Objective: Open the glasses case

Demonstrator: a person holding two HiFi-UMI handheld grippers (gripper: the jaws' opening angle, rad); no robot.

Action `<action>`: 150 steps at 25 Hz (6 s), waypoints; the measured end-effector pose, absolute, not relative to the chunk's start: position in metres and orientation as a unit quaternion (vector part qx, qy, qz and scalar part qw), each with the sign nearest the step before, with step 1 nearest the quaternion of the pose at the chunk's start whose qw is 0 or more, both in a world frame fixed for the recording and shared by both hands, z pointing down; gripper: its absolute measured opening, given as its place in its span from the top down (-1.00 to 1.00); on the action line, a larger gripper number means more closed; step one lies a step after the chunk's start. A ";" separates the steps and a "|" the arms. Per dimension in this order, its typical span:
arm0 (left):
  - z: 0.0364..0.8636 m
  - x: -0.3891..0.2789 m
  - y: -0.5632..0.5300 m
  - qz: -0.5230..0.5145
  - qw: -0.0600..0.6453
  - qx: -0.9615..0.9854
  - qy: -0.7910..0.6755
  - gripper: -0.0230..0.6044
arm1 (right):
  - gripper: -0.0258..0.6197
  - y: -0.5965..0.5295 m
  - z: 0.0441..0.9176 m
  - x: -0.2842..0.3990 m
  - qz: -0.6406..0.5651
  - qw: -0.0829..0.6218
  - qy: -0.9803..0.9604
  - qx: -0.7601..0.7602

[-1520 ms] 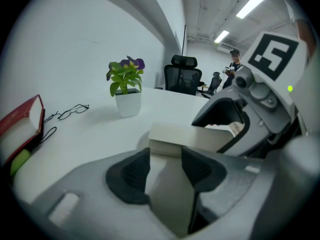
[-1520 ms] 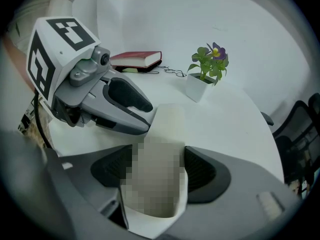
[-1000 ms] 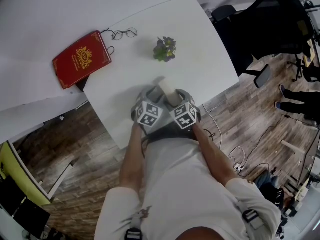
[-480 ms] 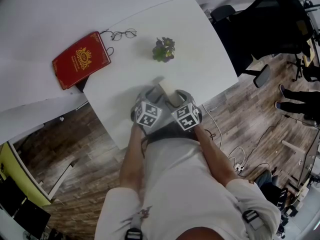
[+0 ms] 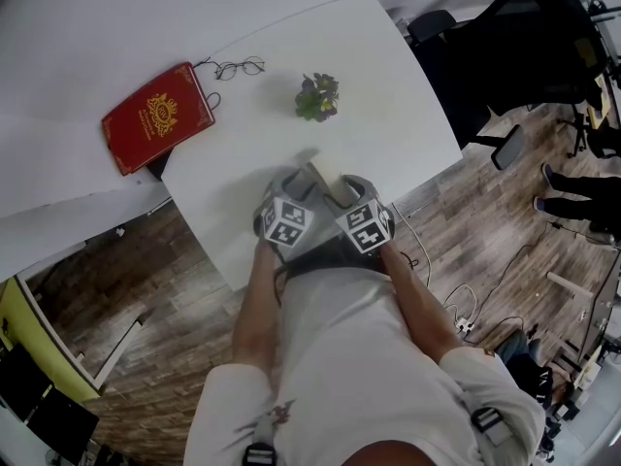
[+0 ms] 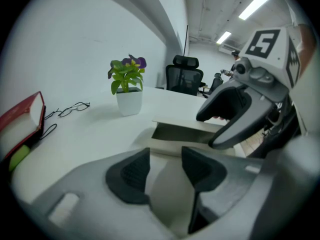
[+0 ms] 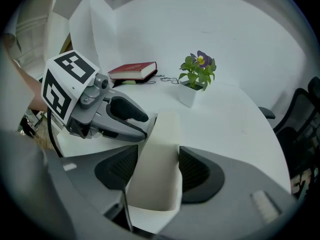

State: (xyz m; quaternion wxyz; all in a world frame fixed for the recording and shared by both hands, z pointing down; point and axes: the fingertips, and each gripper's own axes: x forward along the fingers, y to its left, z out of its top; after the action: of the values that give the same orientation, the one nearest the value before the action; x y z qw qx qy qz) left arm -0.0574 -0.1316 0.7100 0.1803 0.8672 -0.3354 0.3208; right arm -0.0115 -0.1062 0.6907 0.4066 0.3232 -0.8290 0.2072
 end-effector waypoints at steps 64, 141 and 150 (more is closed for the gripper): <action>0.711 -0.057 -0.131 0.319 0.182 0.866 -0.338 0.27 | 0.77 -0.129 0.673 0.024 0.213 0.382 -0.828 0.350; 0.686 -0.070 -0.131 0.294 0.177 0.848 -0.404 0.29 | 0.58 -0.139 0.658 0.042 0.186 0.348 -0.832 0.390; 0.642 -0.072 -0.139 0.238 0.149 0.854 -0.438 0.32 | 0.58 -0.140 0.627 0.038 0.161 0.322 -0.846 0.393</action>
State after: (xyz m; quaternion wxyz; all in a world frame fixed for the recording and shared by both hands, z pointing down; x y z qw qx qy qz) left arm -0.0719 -0.1391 0.6424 0.1487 0.8540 -0.4382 0.2380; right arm 0.0382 -0.1396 0.6272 0.3219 0.3928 -0.8463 0.1605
